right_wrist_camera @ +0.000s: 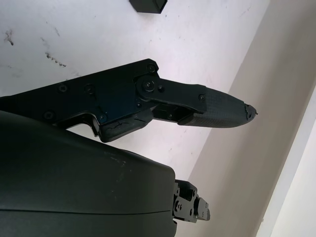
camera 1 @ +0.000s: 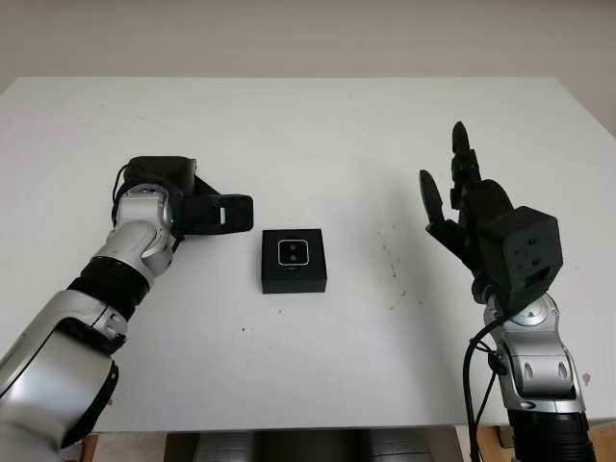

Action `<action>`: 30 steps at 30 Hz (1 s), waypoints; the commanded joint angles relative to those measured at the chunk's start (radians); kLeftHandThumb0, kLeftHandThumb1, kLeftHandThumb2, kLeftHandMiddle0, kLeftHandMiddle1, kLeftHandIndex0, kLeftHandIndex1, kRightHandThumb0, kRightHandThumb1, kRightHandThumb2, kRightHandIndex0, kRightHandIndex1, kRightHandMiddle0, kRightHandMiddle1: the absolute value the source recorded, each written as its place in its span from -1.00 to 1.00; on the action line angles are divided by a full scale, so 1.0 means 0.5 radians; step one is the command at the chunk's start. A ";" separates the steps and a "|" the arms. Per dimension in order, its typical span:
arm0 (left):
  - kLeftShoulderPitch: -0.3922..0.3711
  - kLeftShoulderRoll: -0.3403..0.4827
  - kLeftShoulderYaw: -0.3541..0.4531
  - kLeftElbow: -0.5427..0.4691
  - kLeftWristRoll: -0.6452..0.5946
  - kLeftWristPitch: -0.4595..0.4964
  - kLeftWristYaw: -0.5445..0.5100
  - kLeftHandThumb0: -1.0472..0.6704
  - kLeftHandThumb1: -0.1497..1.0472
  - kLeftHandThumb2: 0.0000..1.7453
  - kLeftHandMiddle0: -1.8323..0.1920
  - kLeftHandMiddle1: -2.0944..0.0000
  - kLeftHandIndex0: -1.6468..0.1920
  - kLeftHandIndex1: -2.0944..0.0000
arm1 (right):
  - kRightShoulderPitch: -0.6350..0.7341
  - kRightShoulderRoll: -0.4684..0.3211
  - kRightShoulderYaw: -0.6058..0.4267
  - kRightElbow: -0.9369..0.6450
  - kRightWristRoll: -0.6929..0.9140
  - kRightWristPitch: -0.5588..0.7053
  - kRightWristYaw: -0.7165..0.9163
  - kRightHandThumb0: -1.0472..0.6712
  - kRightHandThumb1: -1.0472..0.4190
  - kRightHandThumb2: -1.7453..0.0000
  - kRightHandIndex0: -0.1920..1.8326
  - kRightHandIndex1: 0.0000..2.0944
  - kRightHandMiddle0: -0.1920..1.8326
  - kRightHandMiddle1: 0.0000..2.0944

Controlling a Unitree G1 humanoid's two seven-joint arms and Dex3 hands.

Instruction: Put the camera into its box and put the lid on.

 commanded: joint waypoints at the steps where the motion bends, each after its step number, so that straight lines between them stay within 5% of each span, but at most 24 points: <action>1: 0.078 -0.004 0.052 -0.030 -0.036 -0.040 0.107 0.16 0.99 -0.92 0.73 -0.21 0.33 0.86 | 0.017 -0.002 0.000 -0.030 0.005 -0.021 -0.002 -0.63 -1.00 0.30 -1.00 -1.00 -1.00 -1.00; 4: 0.104 0.013 0.113 -0.101 -0.081 -0.067 0.182 0.19 1.00 -0.91 0.66 0.03 0.33 0.86 | 0.025 0.003 -0.008 -0.020 0.027 -0.037 0.004 -0.63 -1.00 0.31 -1.00 -1.00 -1.00 -1.00; 7: 0.126 0.042 0.186 -0.211 -0.135 -0.097 0.186 0.19 1.00 -0.88 0.74 -0.21 0.31 0.82 | 0.030 0.005 -0.007 -0.016 0.030 -0.039 -0.001 -0.61 -1.00 0.31 -1.00 -1.00 -1.00 -0.99; 10: 0.153 0.071 0.288 -0.324 -0.236 -0.172 0.171 0.10 0.98 -0.91 0.74 -0.51 0.45 0.25 | 0.034 0.003 -0.005 -0.008 0.024 -0.042 -0.005 -0.61 -1.00 0.30 -1.00 -1.00 -1.00 -1.00; 13: 0.170 0.107 0.356 -0.432 -0.297 -0.218 0.147 0.03 0.96 -0.94 0.69 -0.44 0.55 -0.11 | 0.037 0.000 0.001 -0.002 0.013 -0.046 -0.011 -0.60 -1.00 0.30 -1.00 -1.00 -0.99 -0.98; 21: 0.189 0.200 0.445 -0.796 -0.310 -0.130 -0.077 0.00 0.96 -0.93 0.66 -0.64 0.51 -0.12 | 0.053 0.003 0.005 -0.005 0.024 -0.060 0.006 -0.60 -1.00 0.30 -1.00 -1.00 -1.00 -0.99; 28: 0.184 0.255 0.460 -0.989 -0.272 -0.069 -0.238 -0.02 0.97 -0.94 0.63 -0.52 0.49 -0.08 | 0.045 0.032 0.018 0.007 0.032 -0.060 0.002 -0.64 -1.00 0.31 -1.00 -1.00 -1.00 -1.00; 30: 0.196 0.275 0.483 -1.077 -0.298 -0.104 -0.274 0.00 0.97 -0.94 0.71 -0.74 0.49 -0.09 | 0.043 0.045 0.022 0.013 0.038 -0.069 -0.001 -0.64 -1.00 0.31 -1.00 -1.00 -1.00 -1.00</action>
